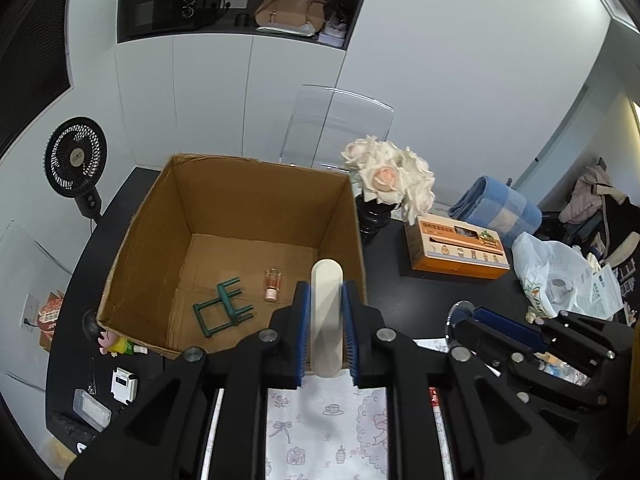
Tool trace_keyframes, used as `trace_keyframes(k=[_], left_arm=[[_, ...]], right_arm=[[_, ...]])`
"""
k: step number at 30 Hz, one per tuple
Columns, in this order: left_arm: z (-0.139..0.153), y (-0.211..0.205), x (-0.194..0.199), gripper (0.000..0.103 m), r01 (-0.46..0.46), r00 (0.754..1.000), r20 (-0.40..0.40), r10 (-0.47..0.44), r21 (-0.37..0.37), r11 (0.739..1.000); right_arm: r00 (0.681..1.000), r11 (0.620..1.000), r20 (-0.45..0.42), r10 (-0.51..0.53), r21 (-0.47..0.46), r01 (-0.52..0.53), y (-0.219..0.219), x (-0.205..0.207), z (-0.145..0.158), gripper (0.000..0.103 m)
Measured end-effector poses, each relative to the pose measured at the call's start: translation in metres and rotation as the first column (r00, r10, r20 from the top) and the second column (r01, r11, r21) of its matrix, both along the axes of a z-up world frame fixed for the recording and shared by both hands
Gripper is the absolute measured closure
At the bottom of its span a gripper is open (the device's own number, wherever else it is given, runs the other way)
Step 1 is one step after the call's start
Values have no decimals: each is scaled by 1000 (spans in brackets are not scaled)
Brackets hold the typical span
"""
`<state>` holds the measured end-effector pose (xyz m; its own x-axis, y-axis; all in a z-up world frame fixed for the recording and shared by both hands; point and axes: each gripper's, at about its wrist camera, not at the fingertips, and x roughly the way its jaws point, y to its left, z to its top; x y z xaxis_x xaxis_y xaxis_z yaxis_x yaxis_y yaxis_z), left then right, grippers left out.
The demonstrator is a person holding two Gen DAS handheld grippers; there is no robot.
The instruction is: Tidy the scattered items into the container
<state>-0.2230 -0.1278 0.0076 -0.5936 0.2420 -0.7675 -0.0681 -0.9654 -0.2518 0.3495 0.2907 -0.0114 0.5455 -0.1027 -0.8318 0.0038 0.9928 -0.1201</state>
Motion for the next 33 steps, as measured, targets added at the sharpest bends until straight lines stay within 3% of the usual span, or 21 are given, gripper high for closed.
trace_keyframes(k=[17, 33], left_arm=[[-26, -58, -38, 87, -57, 998, 31, 58, -24, 998], [-75, -89, -66, 87, -83, 991, 107, 84, -15, 996]], right_arm=[[998, 999, -54, 40, 19, -39, 47, 64, -40, 87], [993, 1000, -121, 14, 20, -12, 49, 105, -86, 87]])
